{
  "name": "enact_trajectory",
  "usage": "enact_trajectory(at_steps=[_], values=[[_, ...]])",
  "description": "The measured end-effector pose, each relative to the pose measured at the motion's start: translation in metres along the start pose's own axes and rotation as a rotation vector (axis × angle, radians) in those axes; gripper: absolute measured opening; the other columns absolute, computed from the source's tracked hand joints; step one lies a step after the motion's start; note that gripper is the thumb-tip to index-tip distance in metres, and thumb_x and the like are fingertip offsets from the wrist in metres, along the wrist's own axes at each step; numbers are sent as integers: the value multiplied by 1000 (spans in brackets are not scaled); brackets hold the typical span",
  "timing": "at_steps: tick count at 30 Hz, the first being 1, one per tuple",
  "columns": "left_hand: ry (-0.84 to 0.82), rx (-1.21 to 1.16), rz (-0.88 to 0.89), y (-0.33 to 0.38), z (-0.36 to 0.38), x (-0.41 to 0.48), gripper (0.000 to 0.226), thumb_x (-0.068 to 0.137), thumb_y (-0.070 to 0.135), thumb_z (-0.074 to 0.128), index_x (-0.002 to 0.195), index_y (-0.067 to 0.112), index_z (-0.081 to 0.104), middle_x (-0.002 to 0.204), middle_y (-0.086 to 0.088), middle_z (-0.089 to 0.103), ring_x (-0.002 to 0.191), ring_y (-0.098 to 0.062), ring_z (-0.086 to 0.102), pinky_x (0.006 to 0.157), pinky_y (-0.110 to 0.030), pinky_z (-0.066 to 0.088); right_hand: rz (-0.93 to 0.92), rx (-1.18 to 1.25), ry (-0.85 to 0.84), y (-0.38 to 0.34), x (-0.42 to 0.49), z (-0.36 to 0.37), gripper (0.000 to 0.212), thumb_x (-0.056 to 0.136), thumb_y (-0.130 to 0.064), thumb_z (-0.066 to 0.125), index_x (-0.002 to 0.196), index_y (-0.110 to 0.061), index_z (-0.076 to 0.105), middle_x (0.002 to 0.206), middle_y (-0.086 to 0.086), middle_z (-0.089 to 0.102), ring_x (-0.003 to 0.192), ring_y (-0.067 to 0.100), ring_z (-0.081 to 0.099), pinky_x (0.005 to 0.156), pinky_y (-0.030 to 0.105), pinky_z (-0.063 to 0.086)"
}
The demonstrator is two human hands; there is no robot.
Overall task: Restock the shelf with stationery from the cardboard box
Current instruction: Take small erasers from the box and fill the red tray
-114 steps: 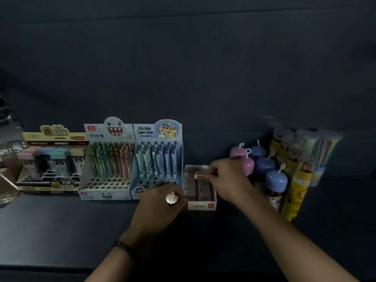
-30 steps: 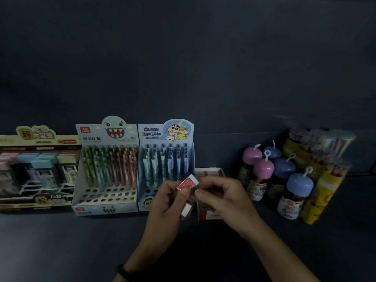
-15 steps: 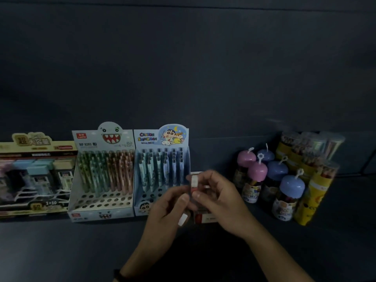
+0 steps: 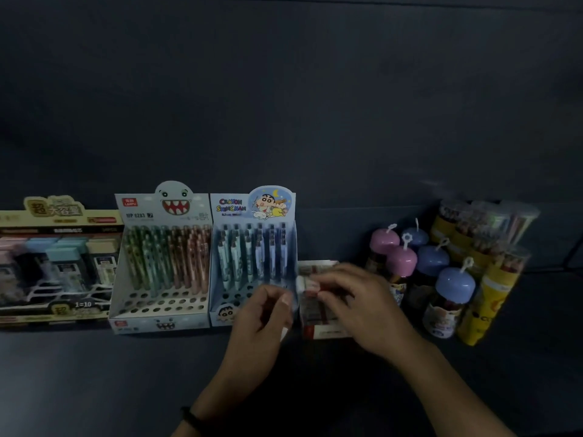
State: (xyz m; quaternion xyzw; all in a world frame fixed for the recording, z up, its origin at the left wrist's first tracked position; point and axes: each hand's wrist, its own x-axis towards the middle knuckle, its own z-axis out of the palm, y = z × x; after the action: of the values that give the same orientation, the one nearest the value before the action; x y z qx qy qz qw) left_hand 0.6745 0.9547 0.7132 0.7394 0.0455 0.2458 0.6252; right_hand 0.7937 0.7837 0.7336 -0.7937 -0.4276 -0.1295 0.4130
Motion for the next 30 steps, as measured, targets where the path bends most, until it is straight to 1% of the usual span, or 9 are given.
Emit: enact_trajectory(at_steps=[4,6,9,15,18,22,24,27,30], values=[[-2,-44,-30,-3,-2,-1,31,114,31,41,99,17,64,78,0,49,70,-14,46,68,-33,38,126,-217,15,21,15,-10,14,94,-20,77,108,-24,80,106,-9,72,100,8,66,92,30,53],[-74,-210,-64,-1,-6,-2,7,95,19,52,93,16,58,83,0,45,73,-14,40,70,-37,31,165,-259,-77,25,20,-8,14,97,-20,72,108,-21,80,110,-6,73,104,14,67,92,28,50],[-140,-320,-28,-1,-9,-2,32,61,15,59,92,15,51,87,-9,39,75,-19,32,68,-42,24,168,-294,-188,20,28,-1,16,99,-19,69,110,-21,81,116,-5,76,108,13,68,89,22,46],[-6,-149,-40,-13,-4,-3,27,89,4,57,100,28,51,94,-3,50,82,-19,46,73,-40,40,154,-409,-318,23,37,19,15,96,-13,66,100,-16,80,113,4,73,108,23,68,93,36,55],[30,-111,-28,-11,-2,-3,8,110,10,53,114,16,53,97,-5,63,87,-19,61,80,-36,51,145,-442,-330,26,40,25,17,93,-14,66,103,-18,80,118,1,68,109,25,68,93,42,58],[105,-298,-90,-1,0,1,17,110,10,49,113,9,66,110,-9,74,103,-19,71,82,-30,59,160,-447,-370,25,41,21,17,94,-18,64,102,-20,79,113,-1,71,104,21,70,88,41,59],[116,-340,-114,2,1,3,27,110,13,47,105,17,73,107,-13,72,97,-19,69,83,-32,58,174,-377,-308,19,37,14,16,98,-26,65,104,-24,79,109,-7,75,99,13,70,86,36,58],[141,-290,-131,3,0,4,31,110,19,50,96,28,77,96,-3,69,86,-13,63,80,-34,54,205,-58,-43,-3,23,5,11,97,-23,73,101,-29,82,99,-24,76,94,-3,70,82,12,51],[165,-270,-128,2,-3,5,24,109,22,53,103,25,76,92,1,69,86,-14,62,81,-36,52,217,265,66,-27,8,5,17,94,-15,78,102,-30,81,99,-20,78,97,2,73,85,15,55]])
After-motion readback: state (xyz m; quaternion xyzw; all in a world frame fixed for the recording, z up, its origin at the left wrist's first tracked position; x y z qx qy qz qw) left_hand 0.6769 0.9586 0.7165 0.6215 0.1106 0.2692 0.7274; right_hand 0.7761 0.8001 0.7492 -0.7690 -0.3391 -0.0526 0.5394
